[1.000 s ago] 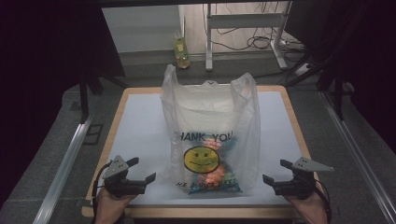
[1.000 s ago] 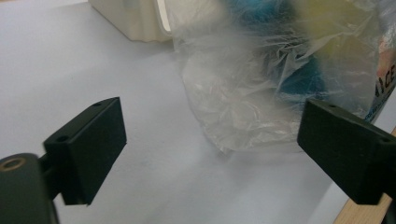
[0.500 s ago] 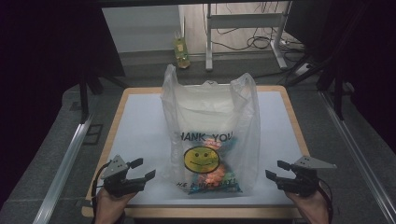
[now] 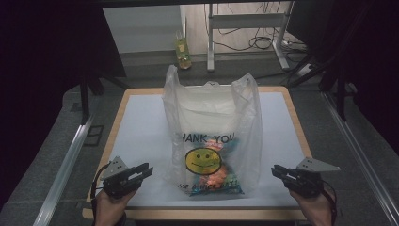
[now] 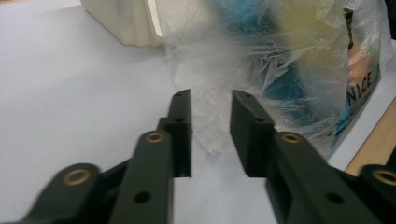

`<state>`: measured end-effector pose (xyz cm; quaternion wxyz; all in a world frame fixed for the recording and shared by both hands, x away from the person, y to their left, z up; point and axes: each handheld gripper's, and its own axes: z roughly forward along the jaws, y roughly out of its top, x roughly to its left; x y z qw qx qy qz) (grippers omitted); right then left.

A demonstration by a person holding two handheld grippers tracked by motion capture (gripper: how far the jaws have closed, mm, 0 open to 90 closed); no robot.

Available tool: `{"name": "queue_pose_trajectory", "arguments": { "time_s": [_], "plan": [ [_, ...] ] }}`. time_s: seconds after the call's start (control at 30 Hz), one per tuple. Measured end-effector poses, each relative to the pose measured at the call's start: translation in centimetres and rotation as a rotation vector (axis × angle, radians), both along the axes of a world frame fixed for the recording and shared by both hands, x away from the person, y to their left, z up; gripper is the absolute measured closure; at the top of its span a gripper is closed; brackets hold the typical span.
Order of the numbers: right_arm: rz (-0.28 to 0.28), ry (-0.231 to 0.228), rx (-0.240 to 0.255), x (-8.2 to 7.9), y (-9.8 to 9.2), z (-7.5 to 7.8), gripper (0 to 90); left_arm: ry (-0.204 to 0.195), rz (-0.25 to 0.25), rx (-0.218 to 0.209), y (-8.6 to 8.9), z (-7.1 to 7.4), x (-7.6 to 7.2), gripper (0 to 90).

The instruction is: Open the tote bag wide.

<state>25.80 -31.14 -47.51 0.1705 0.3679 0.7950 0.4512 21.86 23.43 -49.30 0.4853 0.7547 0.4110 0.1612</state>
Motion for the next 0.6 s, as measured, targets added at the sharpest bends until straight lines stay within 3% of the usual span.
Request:
{"name": "queue_pose_trajectory", "arguments": {
  "time_s": [0.1,0.27,0.43,0.6],
  "plan": [
    [0.013,-0.004,0.005,0.0,0.0,0.0,88.9,0.006,-0.002,0.007,0.0,0.1,-0.1,79.8],
    [0.022,-0.020,-0.021,0.0,0.2,0.3,89.3,-0.006,-0.006,0.010,0.0,0.4,-0.2,88.7],
    [0.022,-0.023,0.008,0.0,0.2,1.0,89.3,-0.002,-0.014,0.026,-0.4,0.7,-0.2,89.2],
    [0.035,0.005,0.037,0.2,0.3,1.6,89.3,0.019,-0.019,0.038,-0.8,1.0,0.1,89.2]
  ]
}}
